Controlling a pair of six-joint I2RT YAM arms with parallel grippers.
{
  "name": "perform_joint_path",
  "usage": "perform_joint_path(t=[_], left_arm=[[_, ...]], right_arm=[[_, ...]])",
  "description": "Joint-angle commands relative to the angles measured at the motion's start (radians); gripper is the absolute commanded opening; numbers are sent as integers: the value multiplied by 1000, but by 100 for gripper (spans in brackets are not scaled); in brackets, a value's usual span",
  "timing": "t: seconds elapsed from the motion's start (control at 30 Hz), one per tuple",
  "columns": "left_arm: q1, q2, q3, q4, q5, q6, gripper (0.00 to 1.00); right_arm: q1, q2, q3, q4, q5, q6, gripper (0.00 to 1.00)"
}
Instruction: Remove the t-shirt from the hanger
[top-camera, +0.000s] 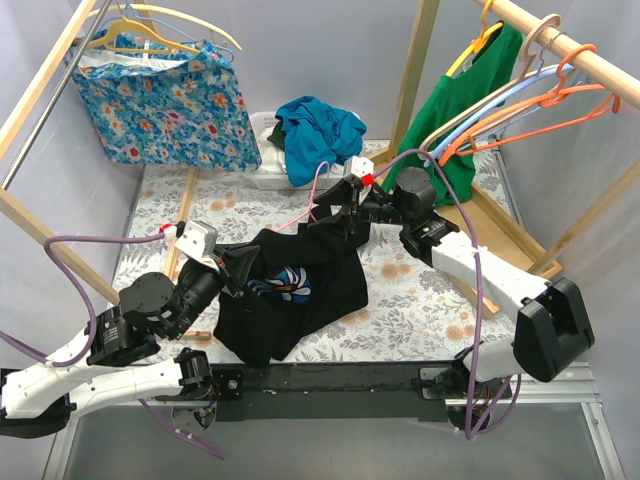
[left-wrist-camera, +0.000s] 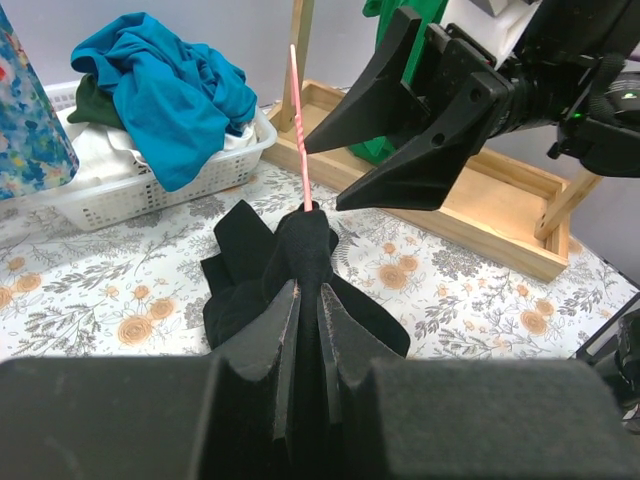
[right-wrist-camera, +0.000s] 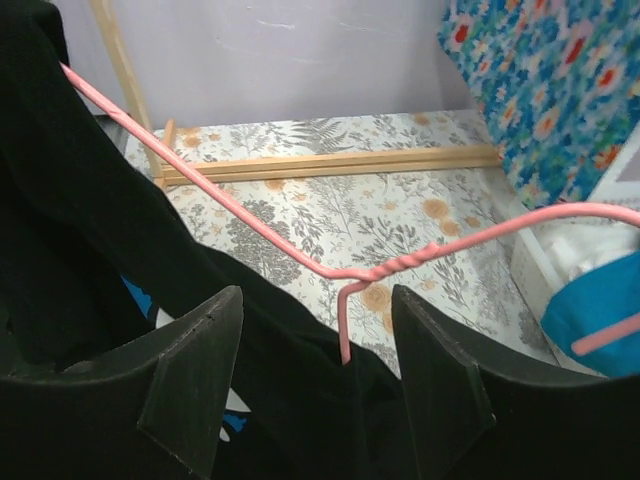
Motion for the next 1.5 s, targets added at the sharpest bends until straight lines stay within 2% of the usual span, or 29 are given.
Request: perform_joint_path(t=[0.0,0.1,0.13,0.23,0.27,0.33,0.37,0.43,0.57,0.7,0.8,0.83,0.97,1.07,1.2,1.27,1.37,1.4,1.47], left_arm=[[-4,-14,-4,44,25,-8,0],[-4,-20,-5,52,26,-5,0],[-4,-23,-5,52,26,-2,0],[-4,-25,-7,52,28,4,0],[-4,-23,-8,52,26,6,0],[-4,-22,-13,50,17,7,0],[-4,-20,-17,49,14,7,0],[-4,-20,-21,39,1,1,0],[-4,-25,-24,0,-53,-33,0],[-4,-46,-28,-117,-131,-125,0],[-4,-74,-39,-194,-171,-203,45],[-4,-83,-45,-204,-171,-211,58],[-4,-115,-77,-188,-162,-223,71],[-4,-88,-80,-175,-177,-212,74],[-4,-20,-80,-182,-217,-223,73],[-4,14,-83,-174,-242,-218,69],[-4,38,-88,-137,-265,-182,53],[-4,53,-90,-125,-273,-172,38],[-4,69,-85,-116,-305,-159,23]], right_arm=[[-4,95,58,151,-97,91,67],[-4,160,100,199,-149,155,62],[-4,172,104,219,-158,174,54],[-4,185,106,255,-169,202,41],[-4,185,106,259,-172,217,31],[-5,180,105,265,-167,223,21],[-4,171,103,263,-157,228,10],[-4,156,97,248,-137,226,2],[-2,93,71,196,-54,193,1],[-4,36,60,55,53,122,1],[4,-22,42,-45,167,65,1],[5,-36,28,-82,214,56,1],[10,-104,20,-178,321,2,1],[12,-145,23,-231,392,-33,1],[12,-196,25,-307,437,-80,1],[10,-226,20,-327,443,-103,1],[12,-272,-1,-352,419,-120,1],[12,-285,-18,-353,419,-123,1],[12,-318,-35,-352,422,-124,1]])
